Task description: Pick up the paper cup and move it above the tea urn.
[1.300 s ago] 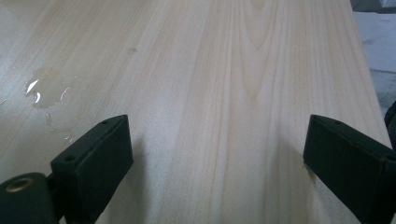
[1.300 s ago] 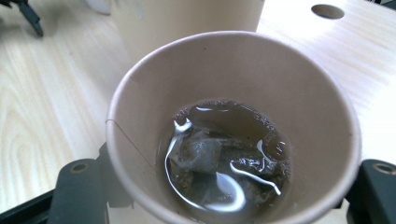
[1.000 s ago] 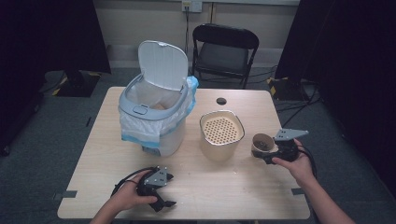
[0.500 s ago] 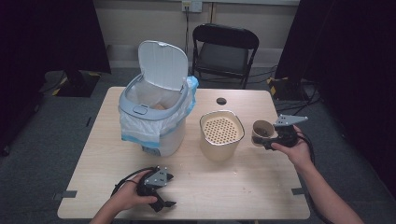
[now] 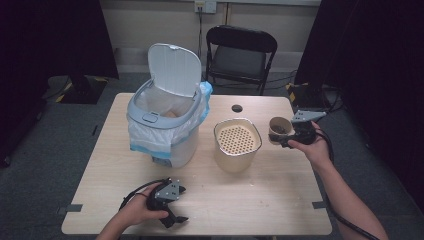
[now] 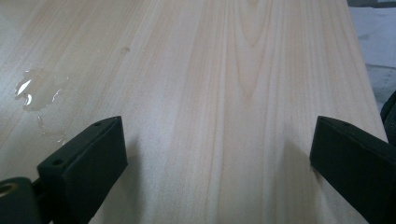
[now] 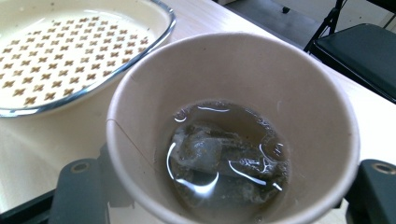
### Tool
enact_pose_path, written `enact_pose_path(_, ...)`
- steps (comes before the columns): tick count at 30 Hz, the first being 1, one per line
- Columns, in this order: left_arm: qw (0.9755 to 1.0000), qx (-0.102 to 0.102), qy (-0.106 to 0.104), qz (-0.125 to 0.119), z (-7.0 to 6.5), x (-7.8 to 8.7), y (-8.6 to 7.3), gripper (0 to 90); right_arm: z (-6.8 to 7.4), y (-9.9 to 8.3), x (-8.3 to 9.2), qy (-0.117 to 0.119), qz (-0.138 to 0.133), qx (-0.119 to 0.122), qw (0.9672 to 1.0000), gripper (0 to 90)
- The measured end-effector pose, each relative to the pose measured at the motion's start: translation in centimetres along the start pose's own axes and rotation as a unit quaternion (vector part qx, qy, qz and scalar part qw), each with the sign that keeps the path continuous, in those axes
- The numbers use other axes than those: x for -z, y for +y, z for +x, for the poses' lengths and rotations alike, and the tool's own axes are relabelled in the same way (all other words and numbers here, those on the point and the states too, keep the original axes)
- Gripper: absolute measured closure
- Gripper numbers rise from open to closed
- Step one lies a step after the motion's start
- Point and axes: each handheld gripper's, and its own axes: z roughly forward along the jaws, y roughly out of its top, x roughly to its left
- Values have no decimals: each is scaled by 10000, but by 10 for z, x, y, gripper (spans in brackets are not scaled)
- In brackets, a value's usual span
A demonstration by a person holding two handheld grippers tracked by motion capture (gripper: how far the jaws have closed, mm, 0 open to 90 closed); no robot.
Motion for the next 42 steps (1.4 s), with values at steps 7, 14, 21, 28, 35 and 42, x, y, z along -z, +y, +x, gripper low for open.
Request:
enact_pose_path(7,10000,-78,-18,48,0,-1,0,0,-11,7,-8,-36,-27,-87,10000,279)
enact_pose_path(14,10000,-77,-20,50,0,-1,0,0,-21,19,-12,-179,-34,19,9998,279)
enact_pose_path(21,10000,-80,-20,52,0,-1,0,0,-26,33,-19,-267,-44,152,9995,279)
enact_pose_path(28,10000,-79,-19,41,0,-1,0,0,-27,47,-25,-328,-69,374,9987,279)
enact_pose_path(35,9999,-143,44,48,1,-1,1,0,-25,61,-32,-543,-89,669,9962,279)
enact_pose_path(42,9999,-144,43,50,1,-1,1,0,-22,75,-40,-544,-194,912,9942,280)
